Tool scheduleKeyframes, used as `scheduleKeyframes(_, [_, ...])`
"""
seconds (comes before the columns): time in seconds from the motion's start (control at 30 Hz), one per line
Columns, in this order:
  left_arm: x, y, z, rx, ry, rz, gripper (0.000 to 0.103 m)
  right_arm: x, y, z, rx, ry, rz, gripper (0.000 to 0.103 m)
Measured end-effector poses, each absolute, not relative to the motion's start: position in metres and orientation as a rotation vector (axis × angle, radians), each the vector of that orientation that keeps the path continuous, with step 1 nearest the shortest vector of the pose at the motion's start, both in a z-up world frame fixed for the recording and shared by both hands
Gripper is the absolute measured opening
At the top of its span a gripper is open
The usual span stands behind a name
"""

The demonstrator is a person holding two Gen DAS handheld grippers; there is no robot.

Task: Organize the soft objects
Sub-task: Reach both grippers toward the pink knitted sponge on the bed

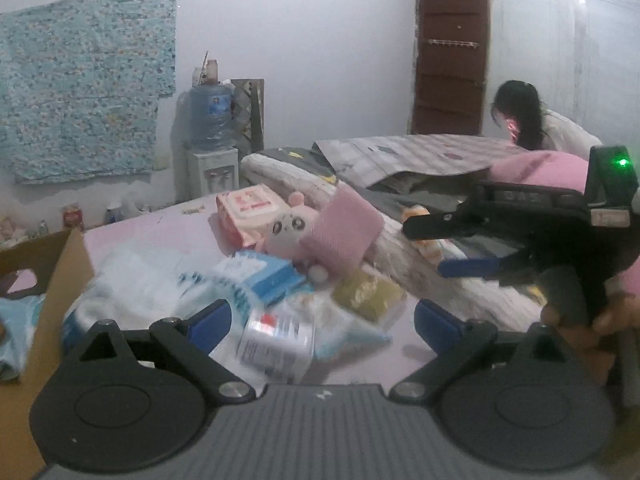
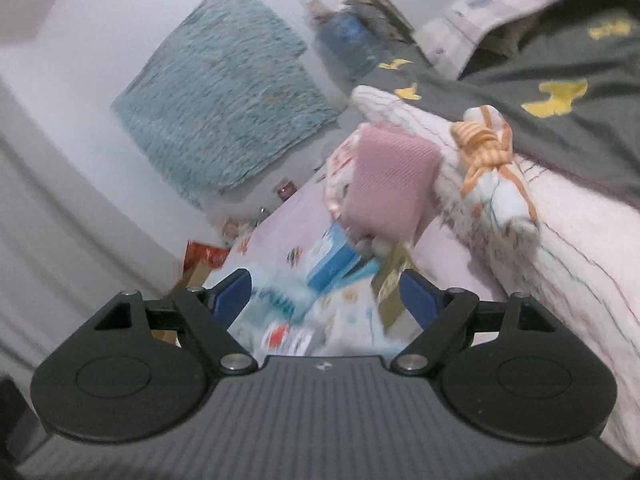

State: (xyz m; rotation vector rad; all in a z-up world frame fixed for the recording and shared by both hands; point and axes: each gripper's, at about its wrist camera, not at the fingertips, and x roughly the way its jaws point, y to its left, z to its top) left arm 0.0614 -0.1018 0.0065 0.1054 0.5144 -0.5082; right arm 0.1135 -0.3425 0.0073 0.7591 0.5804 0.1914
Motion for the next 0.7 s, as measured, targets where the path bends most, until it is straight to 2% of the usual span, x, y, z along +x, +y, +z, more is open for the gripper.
scheduleKeyframes(0.33, [0.159,-0.178,0.0,0.235,0.534,-0.531,0.1,0.226,-0.364,-0.023,0.901,0.665,0.12,0.082])
scheduleKeyframes(0.7, [0.227,-0.238,-0.024,0.392,0.565,-0.538,0.102,0.232,-0.386,-0.014,0.971,0.638,0.142,0.086])
